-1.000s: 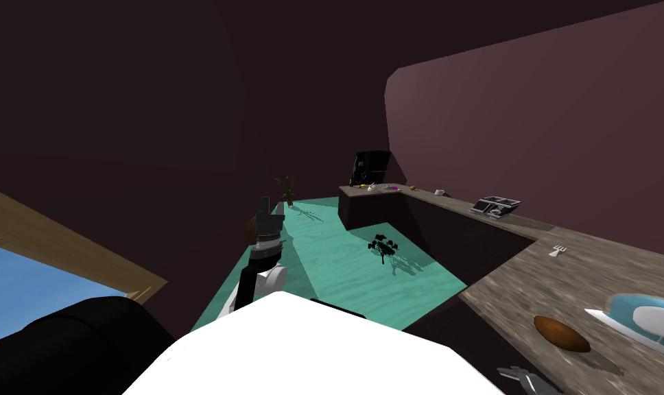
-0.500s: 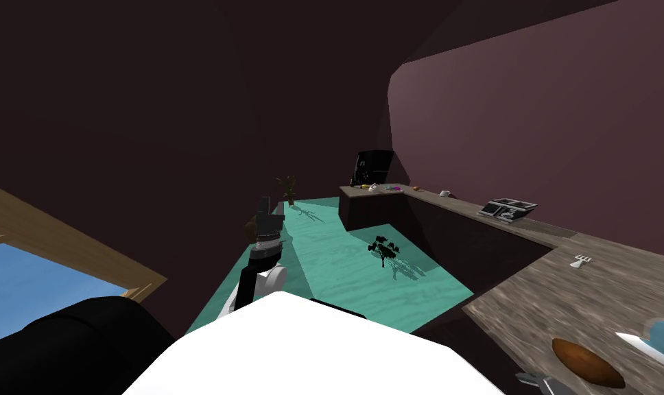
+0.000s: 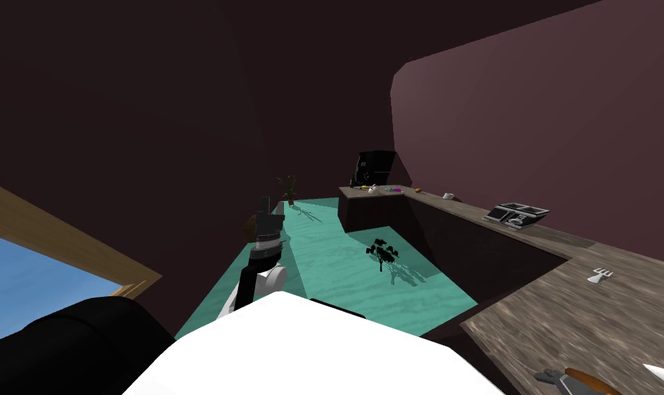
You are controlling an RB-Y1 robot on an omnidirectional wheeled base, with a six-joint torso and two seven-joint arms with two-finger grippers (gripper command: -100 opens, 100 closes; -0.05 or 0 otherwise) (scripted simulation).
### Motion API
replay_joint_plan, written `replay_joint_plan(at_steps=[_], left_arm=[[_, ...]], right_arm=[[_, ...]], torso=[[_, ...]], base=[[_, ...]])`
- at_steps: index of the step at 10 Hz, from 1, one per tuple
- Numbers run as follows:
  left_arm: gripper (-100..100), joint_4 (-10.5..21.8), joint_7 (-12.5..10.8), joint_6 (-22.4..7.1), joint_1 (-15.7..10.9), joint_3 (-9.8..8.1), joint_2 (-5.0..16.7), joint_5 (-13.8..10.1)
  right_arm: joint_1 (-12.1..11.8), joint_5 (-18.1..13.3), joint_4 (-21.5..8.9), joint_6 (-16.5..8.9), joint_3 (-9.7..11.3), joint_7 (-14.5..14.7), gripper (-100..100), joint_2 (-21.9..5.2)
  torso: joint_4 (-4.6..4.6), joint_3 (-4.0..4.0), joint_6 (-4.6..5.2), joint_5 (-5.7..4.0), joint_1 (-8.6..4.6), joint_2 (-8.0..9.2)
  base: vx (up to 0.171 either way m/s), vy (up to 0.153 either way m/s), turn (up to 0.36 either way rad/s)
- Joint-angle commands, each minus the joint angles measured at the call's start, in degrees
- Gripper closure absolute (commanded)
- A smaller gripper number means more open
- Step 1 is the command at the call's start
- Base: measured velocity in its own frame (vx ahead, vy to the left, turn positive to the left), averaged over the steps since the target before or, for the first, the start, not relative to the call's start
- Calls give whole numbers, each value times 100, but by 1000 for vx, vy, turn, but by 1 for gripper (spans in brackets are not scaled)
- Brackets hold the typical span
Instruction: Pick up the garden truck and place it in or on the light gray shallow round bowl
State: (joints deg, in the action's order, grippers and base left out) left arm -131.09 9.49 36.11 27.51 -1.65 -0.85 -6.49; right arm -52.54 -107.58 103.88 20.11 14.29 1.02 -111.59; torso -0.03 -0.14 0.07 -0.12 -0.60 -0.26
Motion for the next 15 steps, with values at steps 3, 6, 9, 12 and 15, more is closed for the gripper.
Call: replay_joint_plan(at_steps=[3, 6, 9, 12, 15], left_arm=[[0, 0, 0, 0, 1, -1, 1, 0], [0, 0, 0, 0, 0, 1, -2, 0], [0, 0, 0, 0, 0, 1, -2, 0], [0, 0, 0, 0, 0, 1, -2, 0], [0, 0, 0, 0, -1, 1, -2, 0]], right_arm=[[-34, -41, -117, -132, 83, -74, -100, -268], [35, -304, -191, 9, 67, -44, -100, 75], [86, -503, -240, 133, 51, -10, -100, 346], [138, -549, -272, 213, 35, 48, -100, 485], [137, -552, -280, 237, 39, 66, 100, 494]], torso=[[-3, -6, 1, -11, -30, -9], [5, 13, 4, 7, 53, 24], [5, 14, 3, 10, 62, 25], [6, 15, 3, 9, 61, 28], [7, 16, -3, 5, 61, 29]], base=[[81, -193, 34], [17, -12, 14], [21, -2, 13], [13, -3, 8], [0, 0, 0]])
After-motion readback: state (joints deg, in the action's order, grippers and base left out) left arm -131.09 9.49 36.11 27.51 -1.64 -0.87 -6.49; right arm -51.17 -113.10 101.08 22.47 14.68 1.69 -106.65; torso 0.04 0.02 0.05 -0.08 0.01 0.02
